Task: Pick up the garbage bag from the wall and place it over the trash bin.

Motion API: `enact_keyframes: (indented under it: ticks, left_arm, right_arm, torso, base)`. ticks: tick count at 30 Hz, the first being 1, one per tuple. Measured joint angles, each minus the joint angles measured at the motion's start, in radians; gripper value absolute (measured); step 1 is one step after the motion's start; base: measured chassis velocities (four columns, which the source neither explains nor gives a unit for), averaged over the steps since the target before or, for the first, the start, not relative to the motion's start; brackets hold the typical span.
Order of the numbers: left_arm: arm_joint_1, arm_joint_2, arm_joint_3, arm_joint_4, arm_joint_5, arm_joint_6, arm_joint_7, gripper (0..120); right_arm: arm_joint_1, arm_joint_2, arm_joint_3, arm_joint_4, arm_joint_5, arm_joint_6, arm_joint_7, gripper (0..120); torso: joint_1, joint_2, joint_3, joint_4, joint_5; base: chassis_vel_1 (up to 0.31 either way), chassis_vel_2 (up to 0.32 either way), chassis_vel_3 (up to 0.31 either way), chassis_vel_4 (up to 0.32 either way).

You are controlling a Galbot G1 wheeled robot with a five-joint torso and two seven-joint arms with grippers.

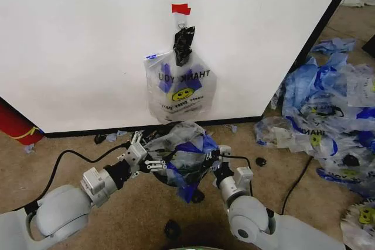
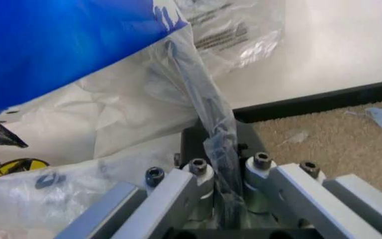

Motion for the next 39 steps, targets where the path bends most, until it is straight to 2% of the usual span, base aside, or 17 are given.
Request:
enact_keyframes:
  ticks: [4,8,29,33,34,35,36,39]
  left_arm:
    - [-0.005,0.006,0.015,0.011,0.035,0.001,0.005,94]
    - [-0.010,-0.003,0.015,0.050,0.116,-0.016,0.024,94]
    - [-0.003,-0.018,0.035,0.112,0.095,-0.038,0.020,90]
    - [-0.003,-0.025,0.036,0.115,0.092,-0.040,0.016,77]
    - [-0.003,-0.028,0.036,0.115,0.090,-0.040,0.014,70]
    - [-0.003,-0.028,0.036,0.115,0.090,-0.040,0.014,70]
    - [-0.003,-0.029,0.036,0.115,0.090,-0.041,0.013,63]
    - [-0.002,-0.030,0.036,0.116,0.089,-0.044,0.009,54]
  right_arm:
    - [0.048,0.026,-0.051,-0.002,0.029,-0.016,0.028,0]
    - [0.101,0.055,-0.096,-0.004,0.056,-0.028,0.047,0]
    - [0.130,0.083,-0.147,-0.007,0.070,-0.038,0.061,0]
    - [0.131,0.084,-0.149,-0.011,0.066,-0.038,0.061,0]
    - [0.130,0.084,-0.150,-0.012,0.065,-0.038,0.060,0]
    - [0.130,0.084,-0.150,-0.012,0.065,-0.038,0.060,0]
    - [0.129,0.085,-0.150,-0.013,0.063,-0.038,0.060,0]
    - [0.127,0.086,-0.150,-0.016,0.061,-0.038,0.060,0]
  torso:
    - [0.000,0.000,0.000,0.0002,0.0001]
    - [0.000,0.000,0.000,0.0002,-0.0003]
    - [0.000,0.000,0.000,0.0001,0.0000]
    - [0.000,0.000,0.000,0.0000,0.0000]
    - [0.000,0.000,0.000,0.0001,0.0001]
    - [0.000,0.000,0.000,0.0001,0.0001]
    - [0.000,0.000,0.000,0.0001,0.0001]
    - [0.000,0.000,0.000,0.0001,0.0001]
  base:
    - [0.000,0.000,0.000,0.000]
    - [0.000,0.000,0.000,0.000]
    - [0.000,0.000,0.000,0.000]
    - [0.000,0.000,0.000,0.000]
    - [0.000,0.000,0.000,0.000]
    - [0.000,0.000,0.000,0.000]
    - [0.000,0.000,0.000,0.000]
    - [0.000,0.000,0.000,0.000]
